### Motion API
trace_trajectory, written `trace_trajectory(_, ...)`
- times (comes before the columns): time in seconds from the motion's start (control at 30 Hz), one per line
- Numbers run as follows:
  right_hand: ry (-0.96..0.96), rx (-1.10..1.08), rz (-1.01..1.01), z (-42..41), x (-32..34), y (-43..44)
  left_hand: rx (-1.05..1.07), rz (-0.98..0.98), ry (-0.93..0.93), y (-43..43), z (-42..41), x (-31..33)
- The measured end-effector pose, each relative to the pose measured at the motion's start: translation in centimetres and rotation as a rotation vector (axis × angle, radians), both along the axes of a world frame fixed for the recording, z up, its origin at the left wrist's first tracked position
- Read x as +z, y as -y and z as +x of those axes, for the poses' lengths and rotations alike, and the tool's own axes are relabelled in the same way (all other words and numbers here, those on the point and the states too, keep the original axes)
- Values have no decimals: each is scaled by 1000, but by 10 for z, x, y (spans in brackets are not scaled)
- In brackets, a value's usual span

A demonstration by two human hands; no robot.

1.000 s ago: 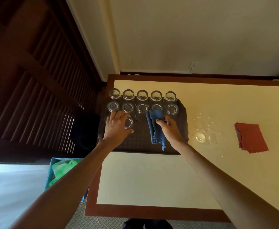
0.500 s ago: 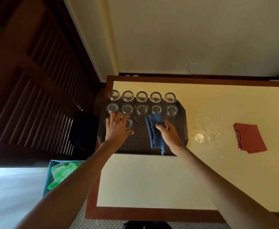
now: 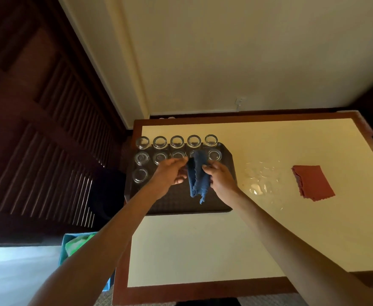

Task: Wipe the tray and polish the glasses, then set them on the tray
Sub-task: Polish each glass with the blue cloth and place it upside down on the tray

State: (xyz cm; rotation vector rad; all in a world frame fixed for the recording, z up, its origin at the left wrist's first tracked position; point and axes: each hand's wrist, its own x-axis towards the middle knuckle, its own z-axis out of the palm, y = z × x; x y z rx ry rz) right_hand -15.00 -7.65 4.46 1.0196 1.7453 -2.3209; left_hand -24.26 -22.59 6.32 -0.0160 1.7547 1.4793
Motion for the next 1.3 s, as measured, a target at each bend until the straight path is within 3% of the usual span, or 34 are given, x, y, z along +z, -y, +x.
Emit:
trace_trajectory(0.17,7,-146,-167,16,6,-32,-55,65,133,-33,16,8)
trace_trajectory(0.27,-38,-100,-268,34,13,-60,-110,70,110,-68,28,12)
trace_trajectory(0.43,-91,-3,-238,61,16,-120,-156,70,68,-140,51,8)
trace_trajectory(0.67,61,-156,-213,113,-21,-245,-174,9,46,-259,95,-19)
trace_trajectory(0.8,228,-150,-30,150,-48,-316,-182,-63,65,-323,118,-45)
trace_trajectory(1.1,213,-111,455,190,-89,-416,-126,-166,35,-421,159,-101)
trace_trajectory(1.3,365,89,673,204,-122,-429,-255,-468,-221,-435,180,-127)
